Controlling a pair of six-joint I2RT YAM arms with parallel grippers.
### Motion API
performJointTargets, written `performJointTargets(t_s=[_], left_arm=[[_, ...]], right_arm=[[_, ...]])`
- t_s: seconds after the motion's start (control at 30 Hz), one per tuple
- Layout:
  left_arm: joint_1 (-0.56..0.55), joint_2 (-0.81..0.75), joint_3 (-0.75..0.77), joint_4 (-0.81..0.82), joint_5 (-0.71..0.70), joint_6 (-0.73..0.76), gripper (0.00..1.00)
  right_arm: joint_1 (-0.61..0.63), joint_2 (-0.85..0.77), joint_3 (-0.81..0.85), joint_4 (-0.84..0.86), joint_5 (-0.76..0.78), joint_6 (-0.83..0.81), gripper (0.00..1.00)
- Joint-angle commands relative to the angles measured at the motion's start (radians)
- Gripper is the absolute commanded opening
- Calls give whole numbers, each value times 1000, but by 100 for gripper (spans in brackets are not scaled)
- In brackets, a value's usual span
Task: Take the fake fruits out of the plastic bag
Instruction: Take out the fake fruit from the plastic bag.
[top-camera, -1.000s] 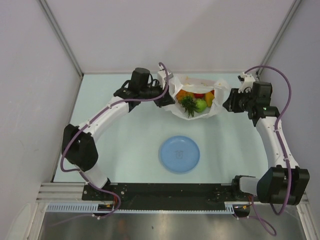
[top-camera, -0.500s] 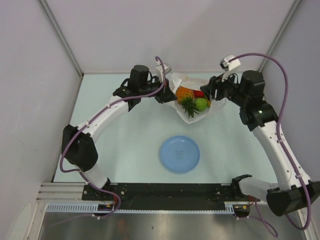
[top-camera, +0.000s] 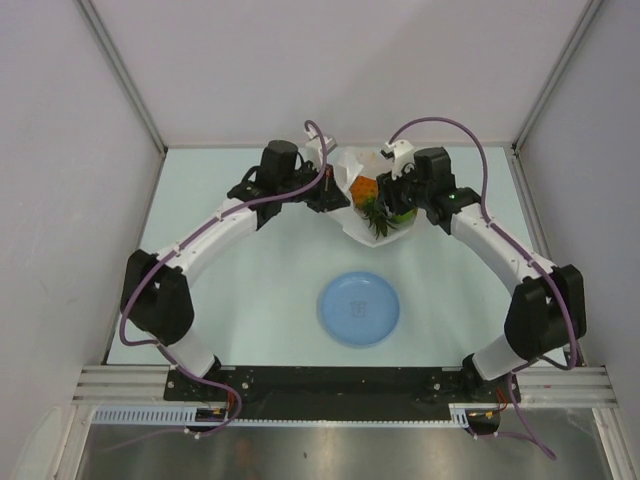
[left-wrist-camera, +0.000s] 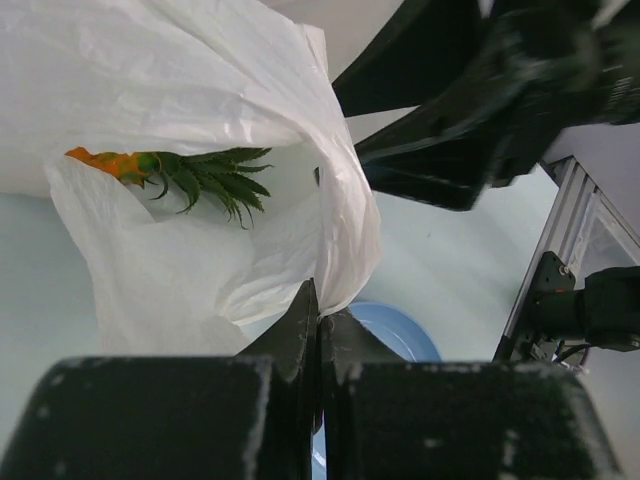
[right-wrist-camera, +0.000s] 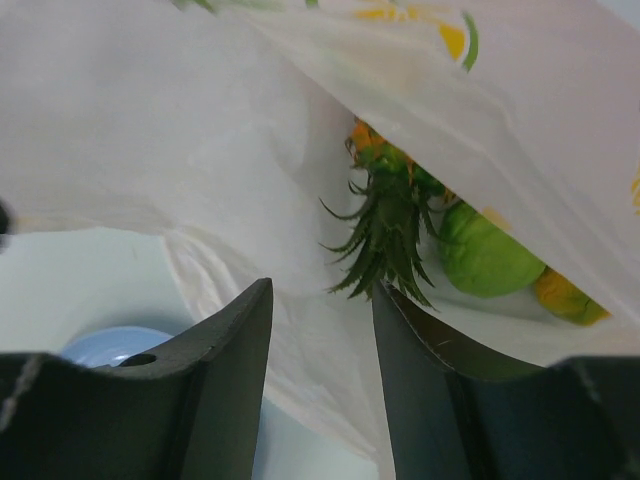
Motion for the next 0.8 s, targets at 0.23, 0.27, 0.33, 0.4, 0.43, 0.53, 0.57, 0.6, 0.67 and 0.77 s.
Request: performJointTargets(t_s=[0.23, 0.27, 0.33, 0.4, 0.43, 0.53, 0.57, 0.6, 0.67, 0.77], left_arm=[[2, -62, 2, 51, -20, -21, 0], [2, -62, 3, 48, -22, -18, 0], [2, -60, 2, 49, -25, -15, 0], [2, -62, -1, 52, -23, -15, 0], [2, -63, -3, 51, -22, -16, 0], [2, -66, -4, 54, -20, -16, 0], [2, -69, -6, 52, -22, -16, 0], [2, -71, -9, 54, -23, -15, 0], [2, -72, -13, 57, -23, -15, 0], [2, -71, -23, 60, -22, -15, 0]], right_arm=[[36, 154, -77, 88, 170, -126, 51], [36, 160, -83, 100, 179, -132, 53], [39, 200, -86, 132, 200, -148, 58], [43, 232, -86, 154, 220, -166, 60], [43, 245, -86, 158, 242, -172, 59], [45, 282, -86, 169, 275, -191, 57], [43, 286, -87, 180, 285, -197, 51], [43, 291, -89, 184, 285, -209, 45], [42, 292, -89, 197, 335, -221, 20], [31, 274, -90, 217, 337, -241, 0]])
